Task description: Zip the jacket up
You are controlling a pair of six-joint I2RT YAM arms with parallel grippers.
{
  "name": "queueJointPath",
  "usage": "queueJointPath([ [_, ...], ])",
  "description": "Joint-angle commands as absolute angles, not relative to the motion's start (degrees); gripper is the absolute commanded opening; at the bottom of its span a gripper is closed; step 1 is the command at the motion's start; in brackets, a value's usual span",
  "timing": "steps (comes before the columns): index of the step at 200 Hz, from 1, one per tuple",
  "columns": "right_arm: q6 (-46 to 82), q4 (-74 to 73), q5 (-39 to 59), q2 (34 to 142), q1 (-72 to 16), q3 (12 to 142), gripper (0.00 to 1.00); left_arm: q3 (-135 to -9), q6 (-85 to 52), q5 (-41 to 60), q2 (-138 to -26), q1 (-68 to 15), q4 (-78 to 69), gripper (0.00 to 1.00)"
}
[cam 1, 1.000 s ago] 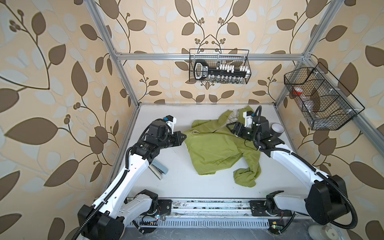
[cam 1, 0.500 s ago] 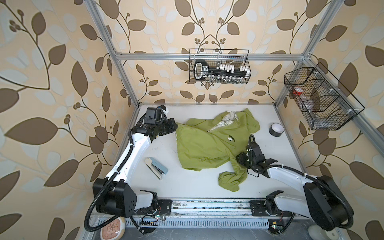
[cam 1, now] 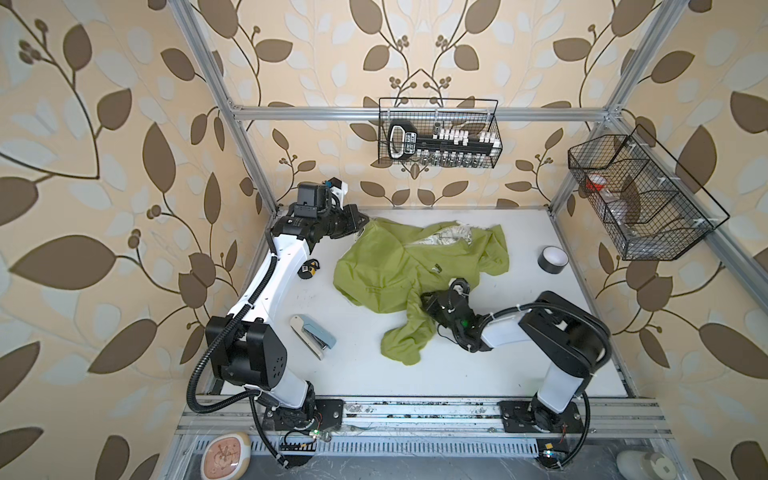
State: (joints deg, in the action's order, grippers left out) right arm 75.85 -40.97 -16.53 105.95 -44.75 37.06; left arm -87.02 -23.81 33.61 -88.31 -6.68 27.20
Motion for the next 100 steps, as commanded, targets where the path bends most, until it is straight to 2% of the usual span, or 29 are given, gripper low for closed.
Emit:
queueJointPath([
  [1, 84.09, -47.54, -23.65, 109.71, -47.2, 42.11, 0.43, -89.29, -27.24, 39.84, -85.58, -6.5, 22.14, 0.0],
  [24, 81.57, -45.89, -27.21, 105.94, -48.14, 40.36, 0.52, -85.37, -27.36, 39.84, -80.94, -6.51, 21.99, 0.0],
  [38, 76.61, -41.82, -30.24, 98.03, -48.34, 37.14, 0.57, -81.04, -26.15, 37.53, -77.16, -6.5, 23.02, 0.0],
  [56, 69.42, -30.24, -34.39, 84.87, -48.42, 33.85, 0.62, -74.8, -24.6, 33.25, -72.46, -6.46, 24.55, 0.0],
  [72, 64.28, -15.82, -38.35, 74.51, -46.64, 34.56, 0.72, -69.91, -23.93, 30.89, -68.65, -6.42, 24.99, 0.0],
  [82, 60.01, -10.01, -36.9, 70.45, -43.12, 35.95, 0.75, -67.88, -23.2, 29.69, -66.7, -6.42, 25.9, 0.0],
  [100, 54.04, 0.64, -27.45, 68.87, -33.09, 42.84, 0.76, -65.9, -21.58, 28.04, -64.51, -6.42, 28.66, 0.0],
])
